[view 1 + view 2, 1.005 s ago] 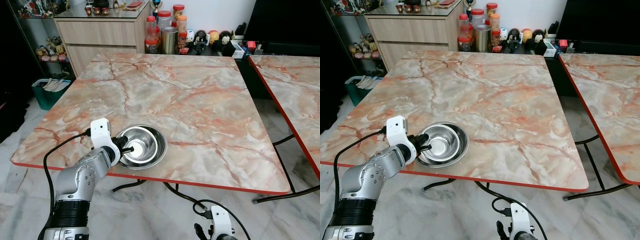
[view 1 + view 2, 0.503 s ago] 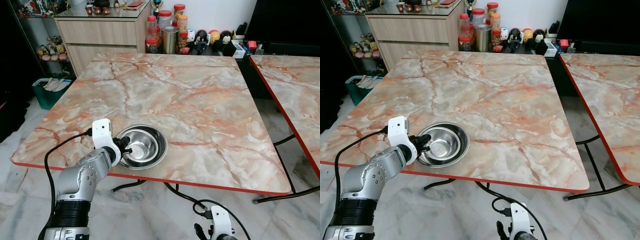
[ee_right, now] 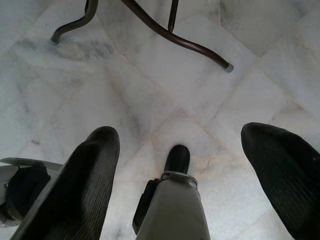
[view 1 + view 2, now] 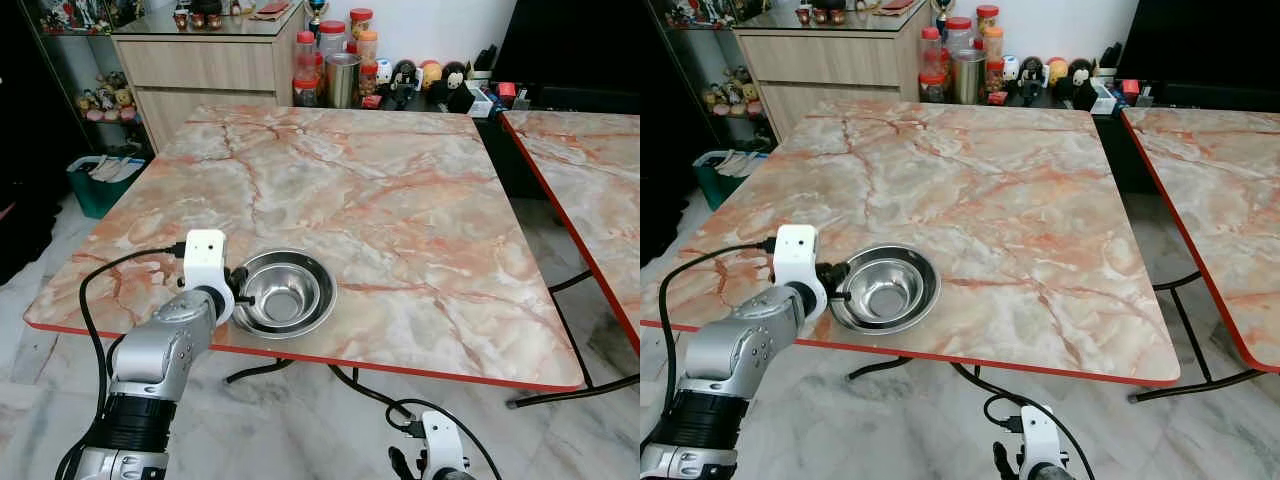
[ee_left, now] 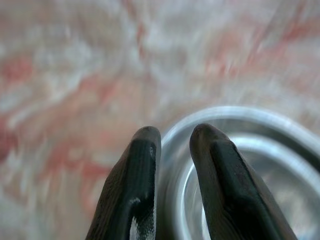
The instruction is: Setting the table
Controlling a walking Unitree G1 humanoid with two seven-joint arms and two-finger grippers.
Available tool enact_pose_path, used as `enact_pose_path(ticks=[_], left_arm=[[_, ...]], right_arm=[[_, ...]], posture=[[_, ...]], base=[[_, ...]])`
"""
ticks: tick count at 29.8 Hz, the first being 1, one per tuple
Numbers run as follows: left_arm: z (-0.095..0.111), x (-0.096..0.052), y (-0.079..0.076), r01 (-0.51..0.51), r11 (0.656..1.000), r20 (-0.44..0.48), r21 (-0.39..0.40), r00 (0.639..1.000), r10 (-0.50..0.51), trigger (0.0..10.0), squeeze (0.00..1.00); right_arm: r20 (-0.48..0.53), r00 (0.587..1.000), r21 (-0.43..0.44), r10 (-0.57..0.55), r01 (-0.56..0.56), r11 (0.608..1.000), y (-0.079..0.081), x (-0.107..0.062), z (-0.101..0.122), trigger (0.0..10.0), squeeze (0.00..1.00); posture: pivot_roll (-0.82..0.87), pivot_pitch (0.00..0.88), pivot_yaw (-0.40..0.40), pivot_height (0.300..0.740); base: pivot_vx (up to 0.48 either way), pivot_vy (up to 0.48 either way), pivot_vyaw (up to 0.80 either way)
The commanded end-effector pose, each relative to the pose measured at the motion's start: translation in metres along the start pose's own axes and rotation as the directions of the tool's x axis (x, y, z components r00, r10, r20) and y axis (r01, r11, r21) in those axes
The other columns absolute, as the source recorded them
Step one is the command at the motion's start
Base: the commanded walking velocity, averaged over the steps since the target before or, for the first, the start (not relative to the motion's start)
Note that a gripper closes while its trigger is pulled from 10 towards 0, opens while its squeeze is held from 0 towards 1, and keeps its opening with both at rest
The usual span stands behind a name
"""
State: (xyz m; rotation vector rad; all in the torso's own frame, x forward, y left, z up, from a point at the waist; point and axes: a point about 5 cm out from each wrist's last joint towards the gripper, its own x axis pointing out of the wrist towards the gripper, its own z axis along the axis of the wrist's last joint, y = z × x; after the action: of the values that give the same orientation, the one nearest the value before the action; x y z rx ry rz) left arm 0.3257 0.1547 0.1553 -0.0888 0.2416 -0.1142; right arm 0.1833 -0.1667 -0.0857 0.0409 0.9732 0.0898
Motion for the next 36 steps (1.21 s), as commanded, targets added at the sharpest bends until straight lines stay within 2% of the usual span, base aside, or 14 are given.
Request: enact_pose_path(ticks=[1,7,9,12,14,15,20,21,23,28,29,32,34,36], left_arm=[[0.032,-0.005,0.004,-0.033,0.999,0.208,-0.011,0.978,0.035,10.0,0.00],[0.044,-0.013,0.031,-0.229,0.973,0.355,0.016,0.911,0.209,10.0,0.00],[0.040,-0.021,0.053,-0.343,0.939,0.412,0.005,0.856,0.311,10.0,0.00],[0.031,-0.026,0.073,-0.451,0.891,0.409,0.037,0.821,0.399,10.0,0.00],[0.019,-0.032,0.092,-0.547,0.835,0.390,0.056,0.782,0.486,10.0,0.00],[0.008,-0.040,0.111,-0.625,0.779,0.378,0.057,0.736,0.562,10.0,0.00],[-0.003,-0.046,0.124,-0.682,0.729,0.380,0.060,0.691,0.615,10.0,0.00],[-0.032,-0.060,0.150,-0.767,0.629,0.309,0.125,0.633,0.710,10.0,0.00],[-0.055,-0.070,0.166,-0.802,0.576,0.238,0.158,0.597,0.766,10.0,0.00],[-0.093,-0.079,0.176,-0.802,0.582,0.093,0.139,0.595,0.798,10.0,0.00],[-0.111,-0.084,0.177,-0.796,0.584,0.036,0.161,0.596,0.802,10.0,0.00],[-0.132,-0.087,0.176,-0.782,0.593,-0.035,0.195,0.598,0.801,10.0,0.00],[-0.150,-0.087,0.170,-0.751,0.632,-0.116,0.190,0.622,0.774,10.0,0.00],[-0.166,-0.083,0.158,-0.686,0.702,-0.193,0.193,0.675,0.712,10.0,0.00]], right_arm=[[0.000,1.000,0.004,-0.002,0.002,1.000,-0.001,0.000,0.001,10.0,0.00],[0.007,1.000,0.008,-0.001,0.001,1.000,0.000,0.000,0.002,10.0,0.00],[0.010,1.000,0.009,-0.001,0.001,1.000,0.000,0.000,0.002,10.0,0.00],[0.012,1.000,0.011,0.000,0.000,1.000,0.000,0.000,0.002,10.0,0.00],[0.013,1.000,0.013,0.000,0.000,1.000,0.001,0.000,0.002,10.0,0.00],[0.013,1.000,0.015,0.000,0.000,1.000,0.001,0.000,0.001,10.0,0.00],[0.013,1.000,0.016,0.000,0.000,1.000,0.001,0.000,0.001,10.0,0.00],[0.011,1.000,0.018,0.000,0.000,1.000,0.001,0.000,-0.001,10.0,0.00],[0.010,1.000,0.019,0.000,0.000,1.000,0.001,0.000,-0.002,10.0,0.00],[0.006,1.000,0.018,0.000,0.000,1.000,0.001,0.000,-0.003,10.0,0.00],[0.005,1.000,0.019,-0.001,0.001,1.000,0.001,-0.001,-0.003,10.0,0.00],[0.004,1.000,0.020,-0.001,0.001,1.000,0.001,-0.001,-0.004,10.0,0.00],[0.004,1.000,0.019,-0.001,0.001,1.000,0.001,-0.001,-0.004,10.0,0.00],[0.005,1.000,0.018,-0.001,0.001,1.000,0.001,0.000,-0.003,10.0,0.00]], posture=[[0.09,0.000,-0.003,0.740],[0.09,0.000,-0.001,0.740],[0.09,0.000,0.000,0.740],[0.08,0.000,0.003,0.740],[0.08,0.000,0.005,0.740],[0.08,0.000,0.008,0.740],[0.08,0.000,0.008,0.740],[0.08,0.000,0.013,0.740],[0.08,0.000,0.012,0.740],[0.08,0.000,0.013,0.740],[0.08,0.000,0.014,0.740],[0.08,0.000,0.014,0.740],[0.07,0.000,0.014,0.740],[0.08,0.000,0.011,0.740]], base=[[0.000,0.000,0.00],[0.000,0.000,0.00],[0.000,0.000,0.00],[0.000,0.000,0.00],[0.000,0.000,0.00],[0.000,0.000,0.00],[0.000,0.000,0.00],[0.000,0.000,0.00],[0.000,0.000,0.00],[0.000,0.000,0.00],[0.000,0.000,0.00],[0.000,0.000,0.00],[0.000,0.000,0.00],[0.000,0.000,0.00]])
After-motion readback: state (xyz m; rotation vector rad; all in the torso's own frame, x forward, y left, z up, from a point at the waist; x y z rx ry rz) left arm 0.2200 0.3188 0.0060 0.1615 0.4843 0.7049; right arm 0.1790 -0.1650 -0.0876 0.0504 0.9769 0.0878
